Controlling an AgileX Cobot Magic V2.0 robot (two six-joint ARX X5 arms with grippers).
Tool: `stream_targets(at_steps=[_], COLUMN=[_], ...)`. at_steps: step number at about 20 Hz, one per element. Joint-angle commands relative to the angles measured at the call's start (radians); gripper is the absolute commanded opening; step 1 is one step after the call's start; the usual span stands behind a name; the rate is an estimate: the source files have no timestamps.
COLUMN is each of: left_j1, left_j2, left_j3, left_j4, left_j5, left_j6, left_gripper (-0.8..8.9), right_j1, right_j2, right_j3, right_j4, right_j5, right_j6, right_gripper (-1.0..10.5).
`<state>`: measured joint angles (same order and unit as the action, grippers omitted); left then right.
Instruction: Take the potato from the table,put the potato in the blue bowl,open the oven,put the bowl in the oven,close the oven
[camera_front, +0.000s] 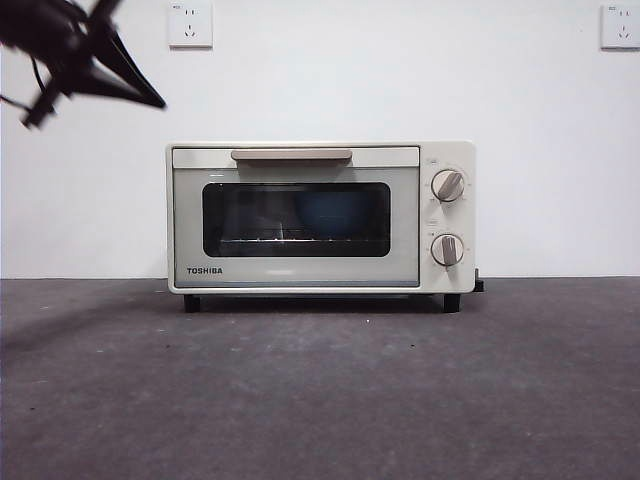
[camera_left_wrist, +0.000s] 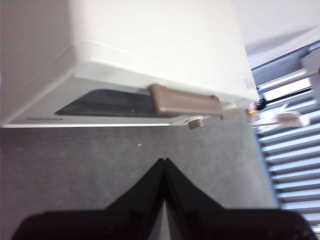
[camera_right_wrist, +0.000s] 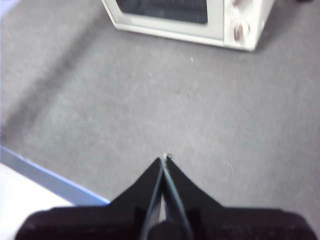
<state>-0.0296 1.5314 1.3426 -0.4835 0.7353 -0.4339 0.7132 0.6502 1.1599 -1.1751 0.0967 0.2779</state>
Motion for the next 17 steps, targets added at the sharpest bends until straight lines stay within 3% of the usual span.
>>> stream_targets(at_steps=[1,5,8,11,13,17], left_j1=[-0.010,-0.056,-0.135,-0.225,-0.249,-0.251], left_j2=[-0.112,-0.356,-0.525,-0.658,-0.713,-0.750], left_j3=[0.000,0.000,0.000,0.000,0.000,0.000], left_j4=[-0.099,-0.247,-0.333,-0.392,-0.422,-0.427], left_j5=[-0.079,-0.325,-0.540,-0.684,-0.733,-0.735], left_j6=[0.167,0.284,0.300,0.307,0.306,0.306], left_gripper=[-0.06,-0.06,-0.06,-0.06,-0.04,-0.04], right_j1=[0.000,0.000,0.000,0.000,0.000,0.000], right_j2=[0.000,0.000,0.000,0.000,0.000,0.000], right_j3=[-0.006,-0.006,-0.006,-0.006,-0.006,-0.006], right_j4=[-0.033,-0.116,-0.146,-0.151,-0.151,-0.159], right_j5=[0.001,0.001,0.001,0.001,0.001,0.001], right_j6=[0.009,0.009,0.009,0.009,0.007,0.007], right_gripper=[0.0,0.0,0.0,0.0,0.0,0.0])
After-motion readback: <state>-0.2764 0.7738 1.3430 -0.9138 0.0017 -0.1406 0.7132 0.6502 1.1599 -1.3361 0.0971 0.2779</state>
